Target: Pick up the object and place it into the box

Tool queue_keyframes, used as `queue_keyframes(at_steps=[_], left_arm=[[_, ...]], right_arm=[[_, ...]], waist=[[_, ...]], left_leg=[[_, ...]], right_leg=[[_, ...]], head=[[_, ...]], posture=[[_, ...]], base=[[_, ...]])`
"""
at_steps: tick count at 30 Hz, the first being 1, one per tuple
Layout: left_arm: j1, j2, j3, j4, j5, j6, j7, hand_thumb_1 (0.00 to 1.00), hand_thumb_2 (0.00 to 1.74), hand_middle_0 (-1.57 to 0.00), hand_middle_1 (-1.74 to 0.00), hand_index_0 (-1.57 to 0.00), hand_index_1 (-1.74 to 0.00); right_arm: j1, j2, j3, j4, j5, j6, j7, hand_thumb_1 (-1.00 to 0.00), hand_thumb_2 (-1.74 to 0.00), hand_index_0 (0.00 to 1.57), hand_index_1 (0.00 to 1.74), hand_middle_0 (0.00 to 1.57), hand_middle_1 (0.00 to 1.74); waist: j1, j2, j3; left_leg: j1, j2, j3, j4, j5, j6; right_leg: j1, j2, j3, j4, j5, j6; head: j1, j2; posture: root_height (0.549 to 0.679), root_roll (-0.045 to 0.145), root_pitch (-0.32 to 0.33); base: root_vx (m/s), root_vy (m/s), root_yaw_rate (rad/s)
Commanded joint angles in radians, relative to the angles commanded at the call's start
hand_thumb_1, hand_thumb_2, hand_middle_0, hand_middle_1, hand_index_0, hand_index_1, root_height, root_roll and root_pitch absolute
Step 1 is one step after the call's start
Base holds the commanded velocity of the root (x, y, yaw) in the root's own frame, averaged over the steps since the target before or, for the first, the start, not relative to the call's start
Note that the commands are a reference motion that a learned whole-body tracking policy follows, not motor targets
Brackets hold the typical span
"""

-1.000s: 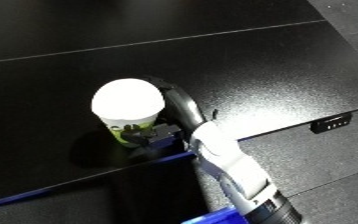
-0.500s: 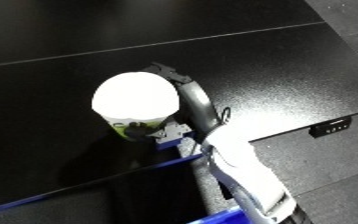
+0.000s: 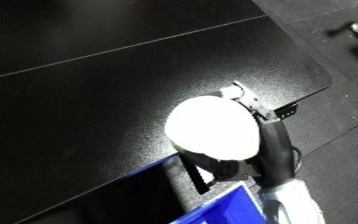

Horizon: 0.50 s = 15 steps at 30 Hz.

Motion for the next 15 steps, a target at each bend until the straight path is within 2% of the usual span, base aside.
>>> queue_keyframes(at_steps=[3, 6, 8, 11, 13, 15], left_arm=[[0.014, -0.016, 0.010, 0.002, -0.018, -0.022, 0.003, 0.00, 0.00, 0.00, 0.00, 0.00, 0.00], [0.026, -0.034, 0.019, 0.002, -0.031, -0.041, 0.003, 0.00, 0.00, 0.00, 0.00, 0.00, 0.00], [0.032, -0.045, 0.025, 0.000, -0.040, -0.049, 0.002, 0.00, 0.00, 0.00, 0.00, 0.00, 0.00], [0.033, -0.063, 0.029, 0.004, -0.070, -0.061, -0.002, 0.00, 0.00, 0.00, 0.00, 0.00, 0.00], [0.037, -0.075, 0.025, 0.008, -0.096, -0.073, -0.006, 0.00, 0.00, 0.00, 0.00, 0.00, 0.00], [0.049, -0.084, 0.017, 0.006, -0.113, -0.084, -0.010, 0.00, 0.00, 0.00, 0.00, 0.00, 0.00]], right_arm=[[0.109, 0.013, -0.064, -0.009, -0.015, -0.055, -0.027, -0.90, -1.57, 1.41, 1.57, 1.41, 1.57], [0.206, 0.029, -0.115, -0.007, -0.013, -0.111, -0.027, -0.90, -1.57, 1.41, 1.57, 1.41, 1.57], [0.259, 0.036, -0.134, 0.000, -0.014, -0.137, -0.025, -0.90, -1.57, 1.41, 1.57, 1.41, 1.57], [0.315, 0.052, -0.141, 0.037, 0.042, -0.155, -0.005, -0.90, -1.57, 1.41, 1.57, 1.41, 1.57], [0.350, 0.072, -0.133, 0.088, 0.074, -0.175, 0.032, -0.90, -1.57, 1.41, 1.57, 1.41, 1.57], [0.384, 0.089, -0.124, 0.147, 0.070, -0.202, 0.072, -0.90, -1.57, 1.41, 1.57, 1.41, 1.57]], waist=[[-0.031, 0.002, 0.000], [-0.060, 0.008, 0.002], [-0.079, 0.014, 0.006], [-0.109, 0.023, 0.016], [-0.128, 0.029, 0.026], [-0.145, 0.034, 0.033]], left_leg=[[0.024, 0.006, 0.021, -0.018, -0.002, 0.0013], [0.047, 0.008, 0.044, -0.037, -0.001, 0.0017], [0.061, 0.008, 0.059, -0.045, -0.001, 0.0024], [0.079, 0.008, 0.078, -0.053, 0.008, 0.0005], [0.097, 0.005, 0.086, -0.060, 0.018, -0.0017], [0.116, 0.001, 0.094, -0.070, 0.026, -0.0019]], right_leg=[[0.011, 0.0102, 0.013, -0.014, 0.000, -0.0019], [0.020, 0.0185, 0.025, -0.027, 0.000, -0.0026], [0.022, 0.0234, 0.034, -0.035, 0.001, -0.0025], [0.026, 0.0307, 0.049, -0.047, 0.006, -0.0048], [0.035, 0.0367, 0.060, -0.053, 0.008, -0.0076], [0.045, 0.0422, 0.071, -0.057, 0.007, -0.0091]], head=[[0.008, 0.000], [0.035, -0.021], [0.067, -0.064], [0.106, -0.174], [0.139, -0.196], [0.167, -0.222]], posture=[[0.626, 0.062, -0.022], [0.627, 0.065, -0.022], [0.628, 0.067, -0.021], [0.630, 0.071, -0.022], [0.630, 0.072, -0.029], [0.631, 0.073, -0.036]], base=[[-0.029, 0.069, -0.253], [-0.032, 0.093, -0.238], [-0.048, 0.109, -0.218], [-0.060, 0.131, -0.231], [-0.020, 0.127, -0.231], [0.010, 0.106, -0.185]])
